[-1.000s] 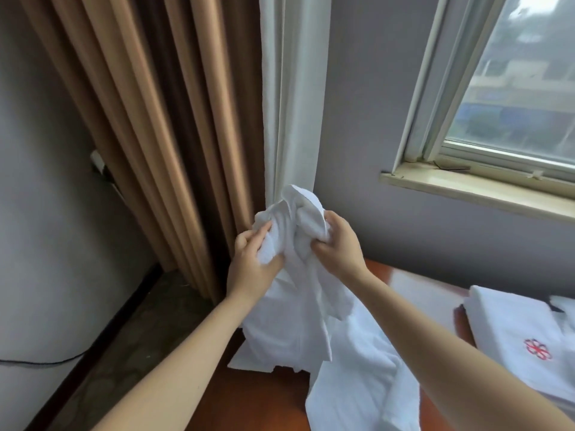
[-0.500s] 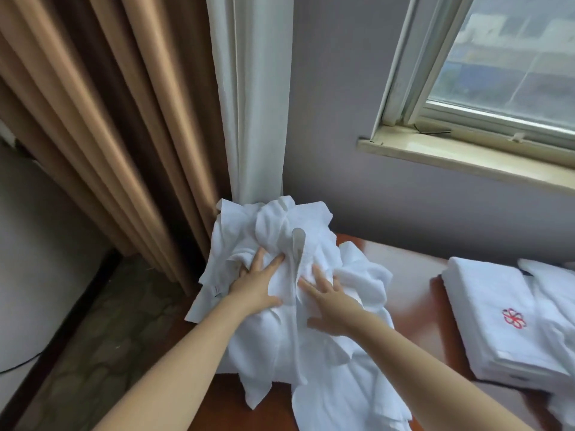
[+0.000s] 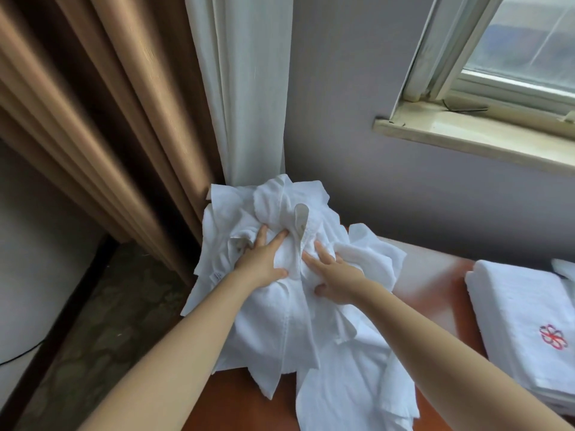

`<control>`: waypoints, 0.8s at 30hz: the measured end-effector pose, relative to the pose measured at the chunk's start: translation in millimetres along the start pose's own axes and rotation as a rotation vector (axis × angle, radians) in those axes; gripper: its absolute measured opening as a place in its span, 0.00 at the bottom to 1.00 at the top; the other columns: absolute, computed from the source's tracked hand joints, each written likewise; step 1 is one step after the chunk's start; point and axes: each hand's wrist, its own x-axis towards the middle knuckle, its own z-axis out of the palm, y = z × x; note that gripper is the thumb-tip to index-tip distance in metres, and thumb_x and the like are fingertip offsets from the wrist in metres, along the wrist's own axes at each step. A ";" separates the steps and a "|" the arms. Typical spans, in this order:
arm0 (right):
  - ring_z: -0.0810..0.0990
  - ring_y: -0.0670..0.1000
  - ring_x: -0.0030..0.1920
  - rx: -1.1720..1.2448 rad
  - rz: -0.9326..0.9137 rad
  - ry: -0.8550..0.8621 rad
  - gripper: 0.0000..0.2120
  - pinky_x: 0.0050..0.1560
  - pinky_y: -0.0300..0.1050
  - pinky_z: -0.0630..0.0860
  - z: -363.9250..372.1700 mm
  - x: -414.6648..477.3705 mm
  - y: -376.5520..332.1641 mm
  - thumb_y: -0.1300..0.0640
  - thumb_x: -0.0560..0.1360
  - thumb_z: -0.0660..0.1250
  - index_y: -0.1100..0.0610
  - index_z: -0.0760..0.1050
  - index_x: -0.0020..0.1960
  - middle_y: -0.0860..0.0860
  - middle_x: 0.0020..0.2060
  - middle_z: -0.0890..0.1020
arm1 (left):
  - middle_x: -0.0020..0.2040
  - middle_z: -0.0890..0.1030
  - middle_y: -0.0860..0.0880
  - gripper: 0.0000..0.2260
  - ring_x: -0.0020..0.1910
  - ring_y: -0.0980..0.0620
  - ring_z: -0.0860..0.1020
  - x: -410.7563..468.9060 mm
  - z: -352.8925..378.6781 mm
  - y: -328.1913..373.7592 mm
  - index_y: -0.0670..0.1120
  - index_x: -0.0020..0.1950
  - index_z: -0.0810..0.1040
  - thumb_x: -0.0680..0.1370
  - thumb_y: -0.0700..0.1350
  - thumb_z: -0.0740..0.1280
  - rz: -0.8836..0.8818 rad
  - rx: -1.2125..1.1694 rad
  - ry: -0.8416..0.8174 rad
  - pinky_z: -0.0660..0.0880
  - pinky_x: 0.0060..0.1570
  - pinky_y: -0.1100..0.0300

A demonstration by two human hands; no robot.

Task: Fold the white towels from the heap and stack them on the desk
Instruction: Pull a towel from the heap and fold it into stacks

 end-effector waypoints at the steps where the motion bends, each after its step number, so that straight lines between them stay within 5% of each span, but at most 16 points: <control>1: 0.45 0.60 0.79 -0.003 -0.004 -0.006 0.42 0.71 0.55 0.63 -1.0 0.6 0.6 0.52 0.78 0.65 0.34 0.38 0.77 0.44 0.78 0.34 | 0.79 0.32 0.50 0.42 0.72 0.39 0.66 0.3 -0.1 -0.1 0.63 0.79 0.42 0.77 0.53 0.70 -0.003 -0.004 0.001 0.64 0.72 0.47; 8: 0.45 0.61 0.79 0.004 -0.013 0.017 0.41 0.69 0.58 0.67 8.7 -29.3 -5.0 0.51 0.78 0.63 0.37 0.39 0.78 0.43 0.78 0.33 | 0.79 0.32 0.52 0.39 0.75 0.35 0.58 -29.7 14.7 13.0 0.64 0.78 0.43 0.78 0.54 0.67 -0.052 0.043 0.105 0.64 0.71 0.44; 13: 0.71 0.60 0.68 -0.012 -0.055 0.055 0.36 0.58 0.51 0.73 5.6 -78.7 1.3 0.51 0.78 0.64 0.40 0.48 0.79 0.47 0.80 0.43 | 0.80 0.35 0.50 0.34 0.77 0.34 0.36 -63.5 24.7 39.3 0.60 0.80 0.43 0.81 0.54 0.60 -0.113 0.191 0.175 0.40 0.73 0.35; 15: 0.72 0.58 0.68 -0.018 -0.036 0.079 0.33 0.58 0.52 0.75 5.6 -102.0 8.7 0.51 0.78 0.64 0.42 0.53 0.78 0.48 0.80 0.49 | 0.81 0.38 0.47 0.34 0.77 0.37 0.33 -75.6 31.7 57.6 0.56 0.80 0.43 0.80 0.55 0.59 -0.069 0.227 0.222 0.36 0.72 0.35; 18: 0.69 0.55 0.70 -0.026 0.042 0.111 0.30 0.61 0.54 0.74 8.6 -138.6 25.4 0.50 0.78 0.63 0.44 0.58 0.77 0.49 0.77 0.59 | 0.81 0.44 0.47 0.33 0.78 0.43 0.36 -90.1 43.6 93.4 0.53 0.80 0.48 0.79 0.53 0.60 0.045 0.189 0.238 0.37 0.74 0.40; 24: 0.70 0.57 0.67 -0.010 0.200 0.199 0.24 0.59 0.54 0.74 12.8 -219.4 78.7 0.51 0.77 0.62 0.49 0.65 0.73 0.52 0.69 0.69 | 0.78 0.61 0.49 0.30 0.78 0.46 0.55 -109.6 73.7 178.5 0.49 0.78 0.58 0.78 0.51 0.63 0.219 0.150 0.122 0.56 0.74 0.50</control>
